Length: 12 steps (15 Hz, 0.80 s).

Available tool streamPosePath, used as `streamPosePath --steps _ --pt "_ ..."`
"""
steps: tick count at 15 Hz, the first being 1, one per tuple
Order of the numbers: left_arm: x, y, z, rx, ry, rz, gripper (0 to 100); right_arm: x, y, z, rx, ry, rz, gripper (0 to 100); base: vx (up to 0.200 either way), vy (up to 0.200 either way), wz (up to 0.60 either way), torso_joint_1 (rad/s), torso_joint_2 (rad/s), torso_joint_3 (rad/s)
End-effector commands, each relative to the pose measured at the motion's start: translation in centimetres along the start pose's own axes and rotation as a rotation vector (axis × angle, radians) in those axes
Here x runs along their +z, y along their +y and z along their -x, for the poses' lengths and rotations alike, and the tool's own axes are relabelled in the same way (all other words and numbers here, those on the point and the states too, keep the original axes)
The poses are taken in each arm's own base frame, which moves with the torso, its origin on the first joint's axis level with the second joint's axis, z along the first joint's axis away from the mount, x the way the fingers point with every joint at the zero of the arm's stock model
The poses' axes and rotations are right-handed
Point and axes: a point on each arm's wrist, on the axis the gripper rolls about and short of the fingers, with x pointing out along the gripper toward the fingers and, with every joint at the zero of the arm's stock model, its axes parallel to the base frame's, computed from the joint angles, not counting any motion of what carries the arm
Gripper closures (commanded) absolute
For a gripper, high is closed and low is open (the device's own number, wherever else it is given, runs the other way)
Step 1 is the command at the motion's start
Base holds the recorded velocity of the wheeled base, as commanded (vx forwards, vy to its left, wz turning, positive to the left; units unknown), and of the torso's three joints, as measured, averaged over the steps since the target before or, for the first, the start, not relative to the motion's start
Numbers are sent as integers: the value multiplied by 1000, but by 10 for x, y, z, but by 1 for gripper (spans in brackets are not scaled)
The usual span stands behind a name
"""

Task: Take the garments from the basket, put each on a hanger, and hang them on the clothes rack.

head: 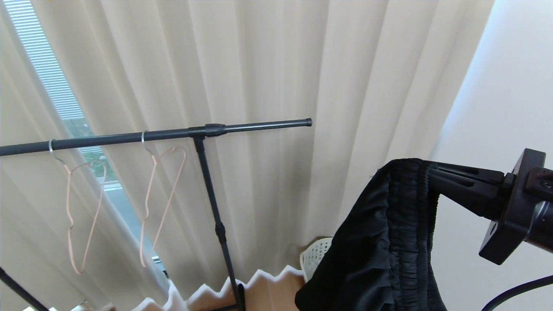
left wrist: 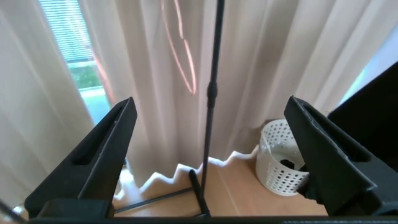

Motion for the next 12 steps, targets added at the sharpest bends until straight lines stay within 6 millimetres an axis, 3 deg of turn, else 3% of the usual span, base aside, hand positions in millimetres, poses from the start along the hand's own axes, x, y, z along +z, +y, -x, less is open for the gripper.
streamPosePath --steps 1,4,5,12 --pt "0 0 0 0 0 0 0 1 0 1 2 -4 0 100 0 0 600 7 2 2" --pt "0 0 0 0 0 -1 0 0 0 1 2 -4 0 100 0 0 200 4 1 -1" --pt "0 0 0 0 0 -1 0 0 0 1 2 -4 0 100 -200 0 0 2 -2 -2" --pt "0 0 0 -1 0 0 0 0 0 2 1 -5 0 100 0 200 0 -1 -2 1"
